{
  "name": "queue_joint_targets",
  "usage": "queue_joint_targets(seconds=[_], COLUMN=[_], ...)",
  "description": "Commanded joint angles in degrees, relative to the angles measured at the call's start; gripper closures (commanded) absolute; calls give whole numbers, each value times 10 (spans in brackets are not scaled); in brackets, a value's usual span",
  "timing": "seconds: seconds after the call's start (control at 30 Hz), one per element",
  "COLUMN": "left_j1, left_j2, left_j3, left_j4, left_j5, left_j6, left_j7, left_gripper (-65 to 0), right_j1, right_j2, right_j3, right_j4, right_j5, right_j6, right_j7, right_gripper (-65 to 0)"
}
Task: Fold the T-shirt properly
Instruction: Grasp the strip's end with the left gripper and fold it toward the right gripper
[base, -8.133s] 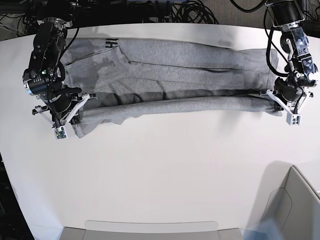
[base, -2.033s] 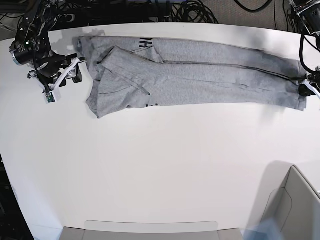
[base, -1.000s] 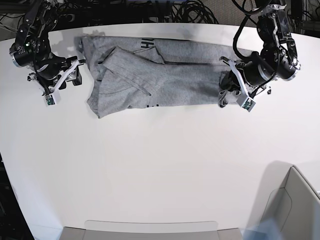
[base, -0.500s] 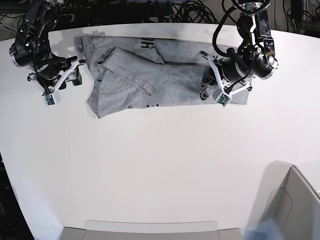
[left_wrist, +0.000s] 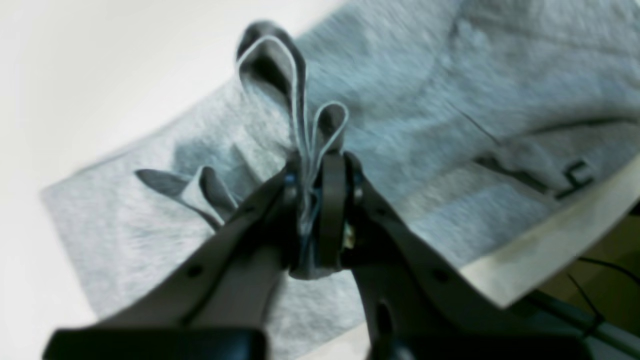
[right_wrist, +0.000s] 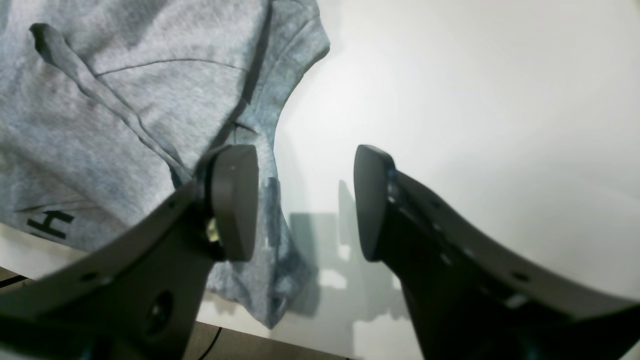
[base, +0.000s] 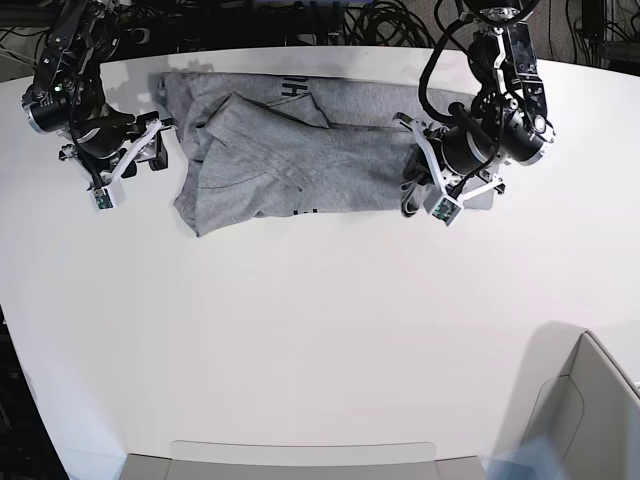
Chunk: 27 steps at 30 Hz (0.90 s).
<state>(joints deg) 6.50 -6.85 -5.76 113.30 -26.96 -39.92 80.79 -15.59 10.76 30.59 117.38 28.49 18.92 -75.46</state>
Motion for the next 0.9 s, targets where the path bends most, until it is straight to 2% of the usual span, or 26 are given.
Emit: queue_joint_targets(seconds=[0.0,0.3,0.5,0.77,0.87], left_j1=[-6,-28,-27,-28,-27], left_j2=[0,29,25,27,28], left_j3=[-1,0,27,28,28], left_j4=[9,1,0,-27,-30], left_j5=[-7,-7,-7,-10,-10], left_j6=[-1,-1,-1,-1,-1], left_j7=[-8,-8,-8,-8,-8], left_gripper=[0,0,0,0,-125], right_j1=[3,3,3,3,4], right_j2=[4,4,4,4,4], right_j3=[2,2,2,2,2], right_j4=[7,7,7,5,4], right_j5=[7,7,7,7,7], right_j6=[3,3,3,3,3], right_j7=[7,7,7,7,7], right_gripper=[-305,-305,-305,-305,-305])
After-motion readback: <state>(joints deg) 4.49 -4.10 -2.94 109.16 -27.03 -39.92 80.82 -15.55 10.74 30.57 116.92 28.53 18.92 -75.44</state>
